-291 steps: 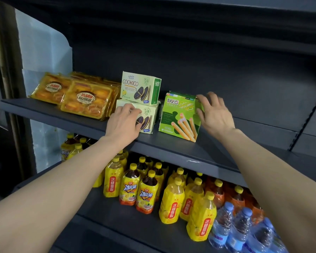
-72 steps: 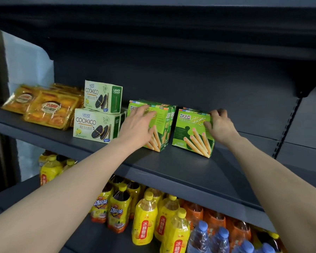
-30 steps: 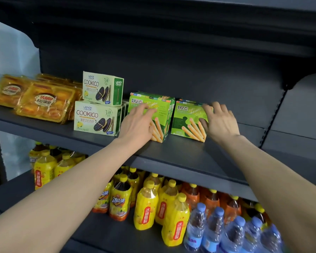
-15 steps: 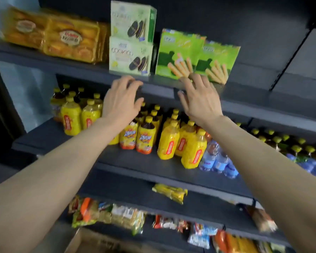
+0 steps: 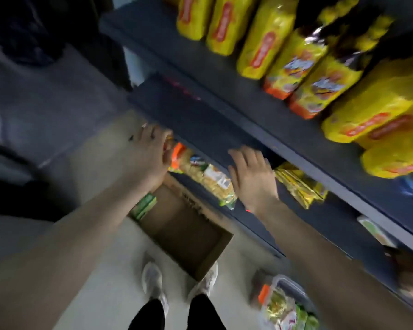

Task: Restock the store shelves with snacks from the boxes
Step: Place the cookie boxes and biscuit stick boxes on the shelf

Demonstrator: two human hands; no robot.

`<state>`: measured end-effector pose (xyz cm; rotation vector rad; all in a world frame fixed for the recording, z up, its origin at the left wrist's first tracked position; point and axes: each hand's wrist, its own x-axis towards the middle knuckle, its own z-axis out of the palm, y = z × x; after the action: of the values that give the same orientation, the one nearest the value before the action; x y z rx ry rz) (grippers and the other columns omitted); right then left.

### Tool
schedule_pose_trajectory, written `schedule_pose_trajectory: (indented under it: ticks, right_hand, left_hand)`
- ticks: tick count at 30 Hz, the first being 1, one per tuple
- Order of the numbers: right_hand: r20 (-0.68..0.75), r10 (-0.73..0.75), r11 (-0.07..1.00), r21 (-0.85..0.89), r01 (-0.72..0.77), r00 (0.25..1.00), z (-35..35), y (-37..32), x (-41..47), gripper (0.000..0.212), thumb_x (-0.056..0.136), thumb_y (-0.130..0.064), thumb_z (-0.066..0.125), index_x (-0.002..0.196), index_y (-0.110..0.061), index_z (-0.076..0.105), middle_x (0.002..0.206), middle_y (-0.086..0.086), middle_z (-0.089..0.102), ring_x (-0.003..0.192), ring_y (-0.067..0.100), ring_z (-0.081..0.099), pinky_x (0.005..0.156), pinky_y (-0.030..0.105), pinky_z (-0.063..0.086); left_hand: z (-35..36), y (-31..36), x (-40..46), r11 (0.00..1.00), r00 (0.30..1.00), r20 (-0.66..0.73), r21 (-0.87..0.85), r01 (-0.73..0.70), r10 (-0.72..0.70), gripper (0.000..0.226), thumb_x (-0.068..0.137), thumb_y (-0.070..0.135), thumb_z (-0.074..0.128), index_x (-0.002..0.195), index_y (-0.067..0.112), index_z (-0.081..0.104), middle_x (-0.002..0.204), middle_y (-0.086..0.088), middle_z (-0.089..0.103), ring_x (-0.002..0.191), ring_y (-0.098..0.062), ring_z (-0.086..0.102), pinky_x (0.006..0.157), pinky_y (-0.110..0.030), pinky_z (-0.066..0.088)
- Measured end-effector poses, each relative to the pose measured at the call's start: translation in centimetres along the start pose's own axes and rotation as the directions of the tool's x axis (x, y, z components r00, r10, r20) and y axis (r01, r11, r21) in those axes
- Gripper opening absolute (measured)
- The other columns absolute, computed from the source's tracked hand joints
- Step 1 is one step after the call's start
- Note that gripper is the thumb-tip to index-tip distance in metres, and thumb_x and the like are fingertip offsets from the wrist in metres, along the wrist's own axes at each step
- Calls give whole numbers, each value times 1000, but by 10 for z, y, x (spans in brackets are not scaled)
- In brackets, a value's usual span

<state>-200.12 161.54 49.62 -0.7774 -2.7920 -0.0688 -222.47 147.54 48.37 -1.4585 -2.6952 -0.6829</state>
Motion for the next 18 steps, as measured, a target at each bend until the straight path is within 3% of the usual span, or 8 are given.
schedule_pose_trajectory:
  ticks: [4, 9, 15, 18]
  right_hand:
    - [235, -22, 997, 78, 4, 972, 111, -30, -17, 38, 98, -29, 50, 133, -16, 55, 129, 9, 56, 113, 30, 55, 85, 45, 54]
    - [472, -93, 992, 124, 39, 876, 244, -61, -37, 46, 96, -33, 53, 139, -21, 45, 137, 6, 47, 119, 28, 53, 90, 43, 54]
    - [627, -250, 968, 151, 199, 738, 391, -98, -54, 58, 100, -29, 56, 152, -21, 32, 154, 9, 37, 141, 32, 36, 118, 49, 32]
    - [632, -311, 950, 173, 262, 710, 458, -113, -53, 61, 93, -23, 67, 147, -21, 38, 148, 8, 43, 134, 29, 44, 113, 46, 38]
  left_hand:
    - [80, -68, -68, 985, 976, 137, 51, 163, -169, 43, 87, 28, 67, 125, 11, 58, 122, -16, 57, 105, -36, 55, 82, -46, 52]
    - [192, -134, -151, 926, 873, 312, 82, 369, -376, 57, 80, 25, 77, 129, 7, 56, 122, -17, 59, 106, -36, 59, 82, -44, 56]
    - [318, -186, -226, 858, 762, 407, 131, 496, -503, 63, 83, 30, 75, 137, 8, 49, 131, -16, 55, 119, -35, 54, 93, -43, 53]
    - [375, -204, -245, 824, 719, 422, 147, 547, -552, 71, 83, 33, 76, 141, 9, 43, 139, -18, 50, 127, -35, 50, 98, -44, 52]
